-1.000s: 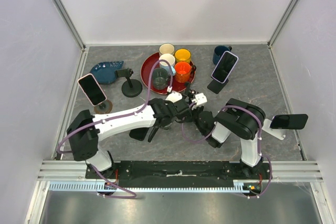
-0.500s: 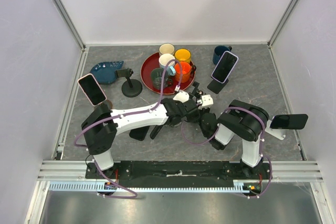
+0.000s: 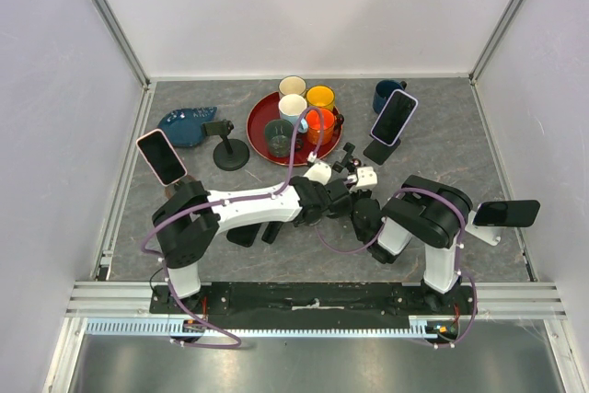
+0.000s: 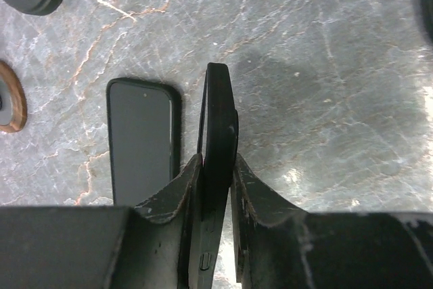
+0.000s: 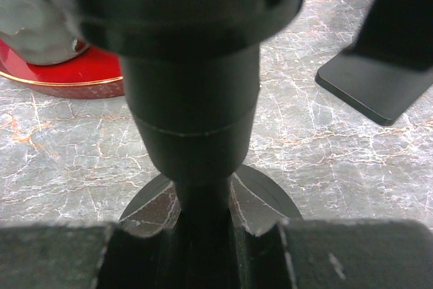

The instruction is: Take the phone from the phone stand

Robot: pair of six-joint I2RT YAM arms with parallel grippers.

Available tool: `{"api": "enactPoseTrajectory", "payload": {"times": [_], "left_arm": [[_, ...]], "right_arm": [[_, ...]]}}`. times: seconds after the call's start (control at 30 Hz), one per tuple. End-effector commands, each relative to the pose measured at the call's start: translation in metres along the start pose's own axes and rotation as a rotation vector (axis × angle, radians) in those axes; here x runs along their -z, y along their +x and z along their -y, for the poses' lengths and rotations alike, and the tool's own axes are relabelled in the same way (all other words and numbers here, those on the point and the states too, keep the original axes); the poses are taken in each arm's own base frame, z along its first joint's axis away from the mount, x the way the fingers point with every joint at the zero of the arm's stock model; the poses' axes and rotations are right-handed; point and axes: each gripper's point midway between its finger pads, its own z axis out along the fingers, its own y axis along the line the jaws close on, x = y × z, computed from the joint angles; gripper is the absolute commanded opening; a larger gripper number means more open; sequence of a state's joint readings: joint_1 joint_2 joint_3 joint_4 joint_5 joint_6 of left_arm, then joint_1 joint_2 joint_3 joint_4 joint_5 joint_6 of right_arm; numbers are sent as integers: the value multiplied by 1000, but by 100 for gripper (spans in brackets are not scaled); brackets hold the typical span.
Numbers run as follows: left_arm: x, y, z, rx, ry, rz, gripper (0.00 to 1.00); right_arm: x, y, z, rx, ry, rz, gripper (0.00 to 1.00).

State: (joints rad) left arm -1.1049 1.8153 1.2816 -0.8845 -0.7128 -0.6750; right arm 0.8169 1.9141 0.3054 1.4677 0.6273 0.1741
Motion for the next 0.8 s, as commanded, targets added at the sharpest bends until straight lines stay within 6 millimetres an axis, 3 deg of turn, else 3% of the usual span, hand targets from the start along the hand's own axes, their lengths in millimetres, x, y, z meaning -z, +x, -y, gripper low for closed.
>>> {"api": "enactPoseTrajectory", "payload": {"times": [0.0, 0.3, 0.43, 0.77], "left_arm": [[-21, 48, -34, -30, -149, -138, 2], [-30, 44, -72, -25, -216, -142, 2], [-36, 45, -79, -17, -215, -144, 3], [-26, 26, -24, -25, -54, -99, 32]], "right_arm": [[2, -53, 6, -215, 29, 208, 0], [1, -53, 10, -227, 39, 207, 0], [1, -52, 10, -232, 39, 206, 0], [2, -54, 12, -238, 44, 209, 0]]}}
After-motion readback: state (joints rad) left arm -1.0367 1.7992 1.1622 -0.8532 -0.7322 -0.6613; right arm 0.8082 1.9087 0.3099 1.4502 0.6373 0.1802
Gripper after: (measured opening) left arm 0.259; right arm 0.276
